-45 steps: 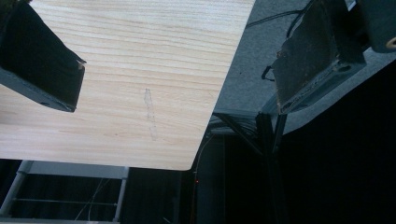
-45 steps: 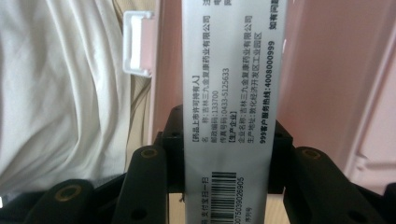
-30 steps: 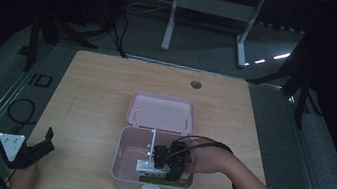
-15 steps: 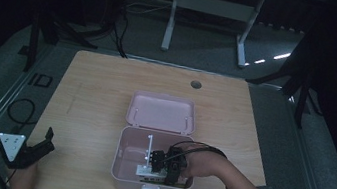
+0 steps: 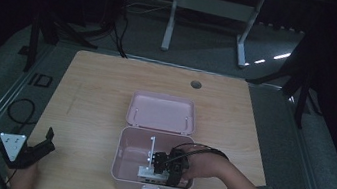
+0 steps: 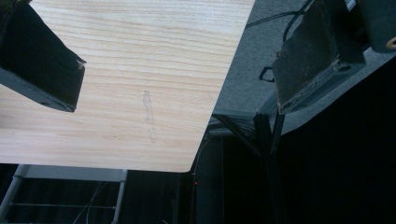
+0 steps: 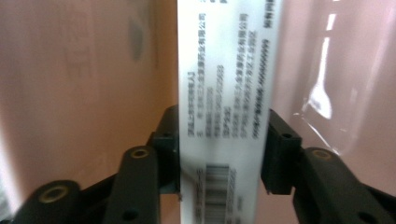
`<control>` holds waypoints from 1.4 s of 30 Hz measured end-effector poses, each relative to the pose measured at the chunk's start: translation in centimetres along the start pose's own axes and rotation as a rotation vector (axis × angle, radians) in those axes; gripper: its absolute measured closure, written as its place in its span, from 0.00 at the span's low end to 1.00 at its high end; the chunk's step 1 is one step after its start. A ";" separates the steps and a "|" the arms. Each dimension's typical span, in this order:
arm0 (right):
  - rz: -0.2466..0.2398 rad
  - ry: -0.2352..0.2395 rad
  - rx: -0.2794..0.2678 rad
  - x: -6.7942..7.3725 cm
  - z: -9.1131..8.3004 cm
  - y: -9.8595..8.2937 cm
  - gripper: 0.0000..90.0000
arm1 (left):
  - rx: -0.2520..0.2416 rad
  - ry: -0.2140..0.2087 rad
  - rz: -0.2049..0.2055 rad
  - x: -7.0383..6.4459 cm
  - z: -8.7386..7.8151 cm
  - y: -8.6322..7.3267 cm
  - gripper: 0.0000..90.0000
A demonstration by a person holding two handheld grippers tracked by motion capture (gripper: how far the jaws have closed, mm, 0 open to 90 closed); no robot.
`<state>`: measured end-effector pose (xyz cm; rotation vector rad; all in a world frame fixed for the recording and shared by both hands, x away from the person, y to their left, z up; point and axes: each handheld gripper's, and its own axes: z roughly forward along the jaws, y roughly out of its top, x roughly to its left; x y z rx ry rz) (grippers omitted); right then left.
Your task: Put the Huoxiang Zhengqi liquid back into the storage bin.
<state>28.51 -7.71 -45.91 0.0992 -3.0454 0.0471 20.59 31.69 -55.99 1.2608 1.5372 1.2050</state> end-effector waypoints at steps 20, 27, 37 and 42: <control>0.028 -0.054 -0.207 0.6 -7.7 -4.1 0.45 | 0.002 0.001 -0.001 0.0 0.0 0.0 0.03; 0.126 -0.097 -0.304 -0.2 -9.1 -7.7 0.23 | 0.003 0.000 0.001 -0.1 0.0 0.0 0.03; 0.218 -0.167 -0.380 -1.9 -8.2 -11.9 0.15 | 0.004 0.002 0.006 -0.1 0.1 0.0 0.03; 0.259 -0.178 -0.390 -2.8 -7.0 -13.3 0.15 | 0.003 0.001 0.005 -0.1 0.1 0.0 0.03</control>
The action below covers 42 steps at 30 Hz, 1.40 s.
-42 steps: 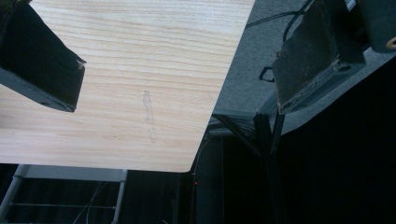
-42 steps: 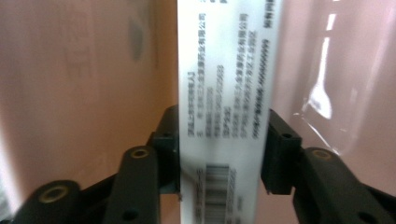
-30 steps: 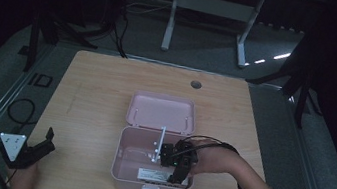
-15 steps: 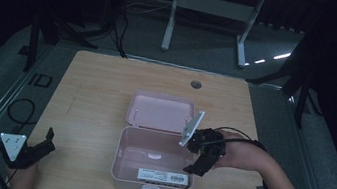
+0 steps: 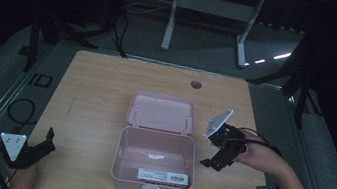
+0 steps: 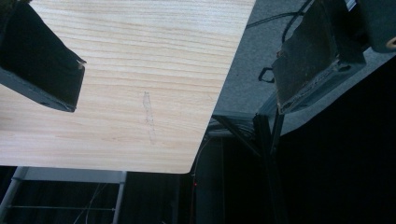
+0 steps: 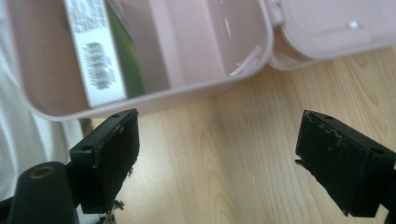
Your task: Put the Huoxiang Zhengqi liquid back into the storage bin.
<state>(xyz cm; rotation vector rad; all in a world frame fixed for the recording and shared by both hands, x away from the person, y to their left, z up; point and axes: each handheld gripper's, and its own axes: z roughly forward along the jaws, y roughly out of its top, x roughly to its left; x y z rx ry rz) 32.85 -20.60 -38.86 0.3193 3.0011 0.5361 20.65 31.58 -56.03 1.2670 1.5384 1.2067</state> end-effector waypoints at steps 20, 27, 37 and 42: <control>0.206 -0.146 -0.134 -4.5 7.2 -5.0 0.15 | 0.001 -0.004 0.003 0.0 0.0 0.0 0.03; 0.291 -0.238 -0.257 -5.0 9.8 -5.7 0.14 | 0.002 -0.004 0.003 0.0 0.0 0.0 0.03; 0.388 -0.337 -0.349 -5.4 12.5 -6.9 0.14 | 0.003 -0.005 0.002 0.0 0.0 0.0 0.03; 0.438 -0.361 -0.403 -5.6 12.7 -7.6 0.13 | 0.003 -0.005 0.002 0.0 0.0 0.0 0.03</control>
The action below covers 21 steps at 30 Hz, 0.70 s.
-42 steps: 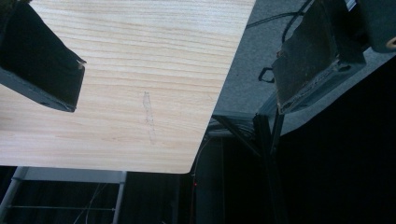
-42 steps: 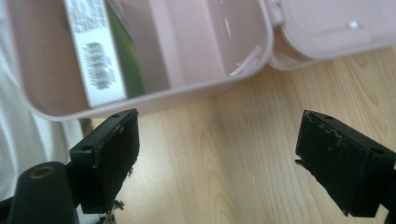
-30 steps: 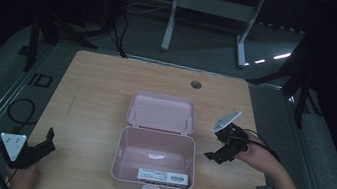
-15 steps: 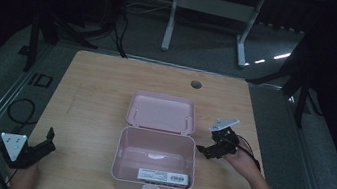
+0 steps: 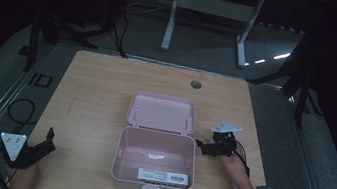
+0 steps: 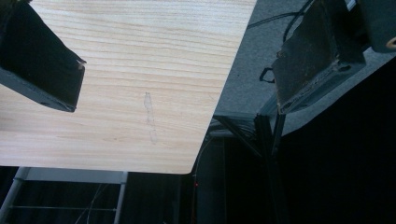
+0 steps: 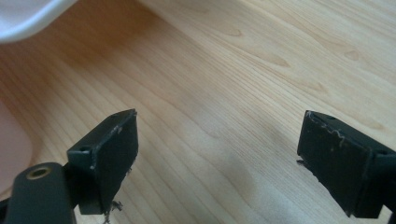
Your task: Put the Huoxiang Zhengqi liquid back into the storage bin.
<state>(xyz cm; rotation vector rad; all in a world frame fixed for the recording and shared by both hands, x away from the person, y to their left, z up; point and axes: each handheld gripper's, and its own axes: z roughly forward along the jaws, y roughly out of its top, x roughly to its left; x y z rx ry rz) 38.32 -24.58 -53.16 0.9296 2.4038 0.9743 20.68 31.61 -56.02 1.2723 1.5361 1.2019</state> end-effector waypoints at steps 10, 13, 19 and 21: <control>0.095 -0.050 -0.075 -1.8 -1.1 -1.4 0.14 | 0.002 0.001 0.002 -0.1 0.0 0.0 0.03; 0.109 -0.061 -0.083 -2.4 -1.6 -1.7 0.14 | 0.001 0.002 0.002 -0.1 0.0 0.0 0.03; 0.144 -0.075 -0.094 -3.5 -2.6 -2.5 0.14 | -0.001 0.004 0.002 -0.1 0.0 0.0 0.03; 0.152 -0.089 -0.099 -3.8 -2.9 -2.8 0.14 | -0.002 0.004 0.002 -0.1 0.0 0.0 0.03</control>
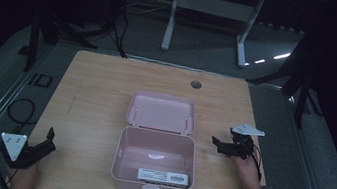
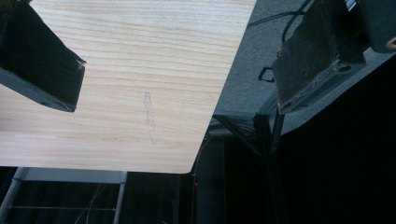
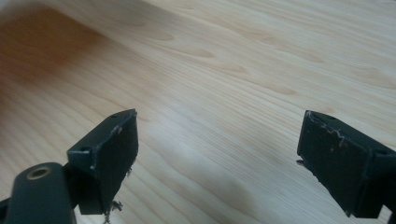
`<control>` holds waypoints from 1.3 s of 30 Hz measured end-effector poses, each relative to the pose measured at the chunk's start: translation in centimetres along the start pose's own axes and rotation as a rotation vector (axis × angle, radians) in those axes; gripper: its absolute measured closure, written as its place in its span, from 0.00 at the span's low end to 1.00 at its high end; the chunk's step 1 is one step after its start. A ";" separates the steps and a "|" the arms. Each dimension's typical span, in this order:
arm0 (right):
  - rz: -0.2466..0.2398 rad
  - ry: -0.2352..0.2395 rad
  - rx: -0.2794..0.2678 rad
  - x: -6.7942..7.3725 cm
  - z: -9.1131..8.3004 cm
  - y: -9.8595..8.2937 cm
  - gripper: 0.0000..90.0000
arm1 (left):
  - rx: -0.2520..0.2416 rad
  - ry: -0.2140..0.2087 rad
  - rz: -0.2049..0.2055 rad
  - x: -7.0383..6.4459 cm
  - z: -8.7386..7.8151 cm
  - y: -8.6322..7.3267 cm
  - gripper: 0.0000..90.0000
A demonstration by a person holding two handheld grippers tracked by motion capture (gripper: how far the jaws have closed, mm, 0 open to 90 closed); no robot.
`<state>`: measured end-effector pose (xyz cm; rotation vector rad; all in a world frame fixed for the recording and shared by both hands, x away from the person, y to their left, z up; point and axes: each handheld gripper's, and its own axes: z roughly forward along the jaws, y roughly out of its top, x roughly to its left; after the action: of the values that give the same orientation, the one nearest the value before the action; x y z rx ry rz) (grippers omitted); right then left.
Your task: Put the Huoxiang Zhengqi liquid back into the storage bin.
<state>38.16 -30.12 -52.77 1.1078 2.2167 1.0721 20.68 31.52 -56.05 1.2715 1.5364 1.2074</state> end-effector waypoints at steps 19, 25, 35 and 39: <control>0.123 -0.077 -0.057 -3.8 -3.3 -2.7 0.14 | -0.003 -0.002 -0.003 0.0 0.0 0.0 0.03; 0.163 -0.134 -0.075 -4.2 -3.9 -3.8 0.13 | -0.003 -0.002 -0.003 0.0 0.0 0.0 0.03; 0.198 -0.145 -0.079 -4.2 -4.3 -5.1 0.13 | -0.003 -0.002 -0.005 0.0 -0.1 0.0 0.03; 0.202 -0.171 -0.089 -4.1 -4.6 -5.4 0.13 | -0.004 -0.002 -0.006 0.1 -0.1 0.0 0.03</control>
<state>34.91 -37.55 -54.12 1.3526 1.9387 1.1005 20.61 31.58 -56.04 1.2636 1.5345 1.2045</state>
